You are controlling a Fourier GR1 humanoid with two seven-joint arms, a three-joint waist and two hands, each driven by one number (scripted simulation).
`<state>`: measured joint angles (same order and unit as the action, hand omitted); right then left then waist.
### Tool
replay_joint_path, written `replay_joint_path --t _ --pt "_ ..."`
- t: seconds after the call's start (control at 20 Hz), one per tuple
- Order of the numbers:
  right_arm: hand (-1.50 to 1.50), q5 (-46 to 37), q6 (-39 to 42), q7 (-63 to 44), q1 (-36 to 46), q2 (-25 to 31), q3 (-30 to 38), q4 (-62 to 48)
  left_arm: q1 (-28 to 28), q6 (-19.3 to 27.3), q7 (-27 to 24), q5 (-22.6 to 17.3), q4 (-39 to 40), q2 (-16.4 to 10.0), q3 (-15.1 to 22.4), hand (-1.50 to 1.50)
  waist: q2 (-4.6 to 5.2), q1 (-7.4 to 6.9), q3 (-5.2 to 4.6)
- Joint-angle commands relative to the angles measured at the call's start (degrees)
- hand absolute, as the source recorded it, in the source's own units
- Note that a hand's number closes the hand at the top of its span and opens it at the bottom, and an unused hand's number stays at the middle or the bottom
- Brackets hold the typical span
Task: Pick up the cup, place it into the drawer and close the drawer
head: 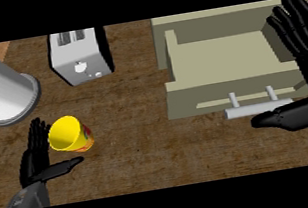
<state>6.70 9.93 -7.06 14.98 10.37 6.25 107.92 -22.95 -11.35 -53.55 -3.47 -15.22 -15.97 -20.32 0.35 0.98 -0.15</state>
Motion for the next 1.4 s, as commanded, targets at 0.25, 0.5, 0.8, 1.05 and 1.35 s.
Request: replay_joint_path --t 0.25,0.5,0.8,1.05,1.35 --pt "-1.5 1.6 1.6 0.0 -4.9 -0.7 -0.6 4.5 -3.0 -0.5 -4.8 1.0 5.5 0.3 0.0 -1.5 0.01 0.31 -0.01" --pt "-1.5 -2.0 -0.9 -0.2 0.8 -0.7 -1.2 0.6 -3.5 -3.0 -6.6 1.3 6.1 -0.6 -0.2 -1.5 0.3 0.49 -0.11" --pt "-1.5 0.2 0.8 -0.3 -0.9 0.3 0.2 1.2 -6.5 -9.2 -3.0 0.9 6.3 -0.8 -0.1 -1.5 0.29 0.94 -0.09" --pt "-1.5 -1.3 1.0 1.5 -0.4 0.5 0.0 -1.6 -5.8 -6.2 -9.4 2.2 3.6 3.2 1.3 1.5 0.47 0.94 -0.13" --pt "-1.5 0.7 1.0 -0.3 1.8 1.2 1.5 -2.3 -5.0 11.7 -15.7 2.5 -0.3 3.2 -0.6 1.5 0.32 0.32 -0.06"
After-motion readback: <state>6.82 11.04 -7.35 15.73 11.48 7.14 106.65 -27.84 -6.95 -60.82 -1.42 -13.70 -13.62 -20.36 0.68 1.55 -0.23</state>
